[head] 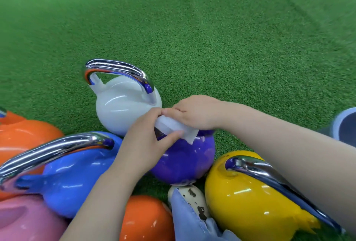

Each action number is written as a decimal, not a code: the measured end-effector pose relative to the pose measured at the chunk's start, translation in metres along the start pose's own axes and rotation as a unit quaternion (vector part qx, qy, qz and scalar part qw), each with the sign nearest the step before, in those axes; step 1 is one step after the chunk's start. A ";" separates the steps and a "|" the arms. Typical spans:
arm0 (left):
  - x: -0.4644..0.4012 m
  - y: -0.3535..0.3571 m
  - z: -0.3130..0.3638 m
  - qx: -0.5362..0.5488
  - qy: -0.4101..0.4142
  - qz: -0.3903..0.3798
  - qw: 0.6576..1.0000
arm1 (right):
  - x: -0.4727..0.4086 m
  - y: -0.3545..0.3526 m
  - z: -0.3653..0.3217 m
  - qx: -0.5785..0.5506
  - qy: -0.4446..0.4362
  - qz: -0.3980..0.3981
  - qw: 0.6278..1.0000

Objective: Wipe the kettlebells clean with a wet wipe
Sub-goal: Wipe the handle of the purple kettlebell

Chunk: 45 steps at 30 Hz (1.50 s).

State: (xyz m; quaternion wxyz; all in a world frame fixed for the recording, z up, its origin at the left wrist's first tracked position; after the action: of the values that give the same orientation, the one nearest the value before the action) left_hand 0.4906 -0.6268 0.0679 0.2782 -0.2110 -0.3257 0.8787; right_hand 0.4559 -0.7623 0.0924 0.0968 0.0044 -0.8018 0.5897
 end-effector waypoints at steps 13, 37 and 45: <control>-0.004 0.000 -0.017 0.148 -0.081 0.062 0.984 | 0.036 0.024 0.068 -0.333 0.126 0.023 0.934; 0.003 -0.013 0.025 0.123 0.059 0.087 0.987 | 0.039 0.035 0.077 -0.335 0.236 0.037 0.912; 0.031 0.054 0.025 -0.185 0.143 -0.283 0.930 | 0.046 0.044 0.074 -0.441 0.293 0.088 0.844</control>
State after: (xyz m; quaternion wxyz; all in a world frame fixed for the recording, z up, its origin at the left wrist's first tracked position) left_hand 0.4343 -0.6526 0.0418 0.5148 -0.2813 -0.4852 0.6484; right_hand 0.3941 -0.8145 0.0371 0.2665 -0.2828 -0.9085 0.1536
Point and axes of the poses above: each hand's wrist, its own x-axis away from the middle knuckle, its own y-axis out of the palm, z = x × y, the point moved 2 cm from there along -x, towards the middle knuckle, and after that the axes turned 12 degrees about z, right-handed, at the moved point
